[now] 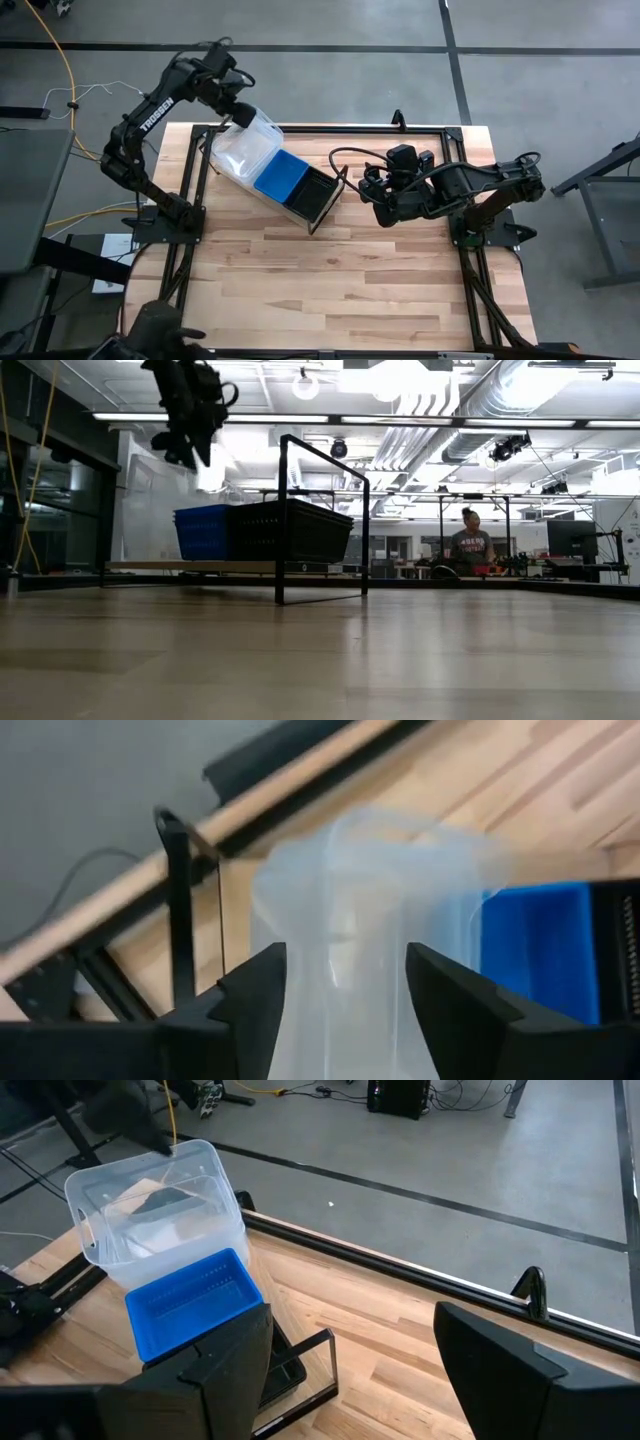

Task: Stack baskets on shelf by color
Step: Stack the transparent bin on top of the other transparent bins on the shelf

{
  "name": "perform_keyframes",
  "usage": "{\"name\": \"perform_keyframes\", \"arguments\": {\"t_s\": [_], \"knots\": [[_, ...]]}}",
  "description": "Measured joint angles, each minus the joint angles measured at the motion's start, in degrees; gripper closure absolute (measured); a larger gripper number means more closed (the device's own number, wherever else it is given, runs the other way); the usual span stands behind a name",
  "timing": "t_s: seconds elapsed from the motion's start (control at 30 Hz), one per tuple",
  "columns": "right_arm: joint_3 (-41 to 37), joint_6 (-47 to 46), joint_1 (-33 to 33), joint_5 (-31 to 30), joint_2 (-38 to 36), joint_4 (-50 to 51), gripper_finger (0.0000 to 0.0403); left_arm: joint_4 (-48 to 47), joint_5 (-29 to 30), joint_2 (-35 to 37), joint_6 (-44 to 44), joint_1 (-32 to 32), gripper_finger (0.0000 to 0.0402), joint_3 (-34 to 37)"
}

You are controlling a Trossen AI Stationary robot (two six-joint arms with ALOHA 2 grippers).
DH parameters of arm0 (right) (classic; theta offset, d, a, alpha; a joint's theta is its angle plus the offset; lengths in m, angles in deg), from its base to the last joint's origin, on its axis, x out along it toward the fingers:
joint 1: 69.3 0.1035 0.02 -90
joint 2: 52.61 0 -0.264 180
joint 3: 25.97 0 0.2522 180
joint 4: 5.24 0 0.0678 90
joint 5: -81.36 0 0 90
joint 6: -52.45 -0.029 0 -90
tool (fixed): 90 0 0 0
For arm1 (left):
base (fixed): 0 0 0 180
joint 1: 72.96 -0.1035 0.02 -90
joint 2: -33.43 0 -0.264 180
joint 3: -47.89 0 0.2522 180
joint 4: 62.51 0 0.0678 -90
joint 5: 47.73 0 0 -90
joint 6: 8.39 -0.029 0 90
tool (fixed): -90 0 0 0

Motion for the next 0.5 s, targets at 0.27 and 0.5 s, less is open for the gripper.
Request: {"name": "perform_keyframes", "arguments": {"t_s": [0.27, 0.5], "knots": [[0.00, 0.00, 0.00, -0.06, 0.00, 0.00, 0.0136, -3.43, 3.47, 0.08, -0.04, 4.60, 0.0210, -6.20], [0.00, 0.00, 0.00, -0.19, 0.00, 0.21, 0.0136, -8.56, 15.58, 1.75, 1.56, 22.62, 0.0211, -6.22]]}}
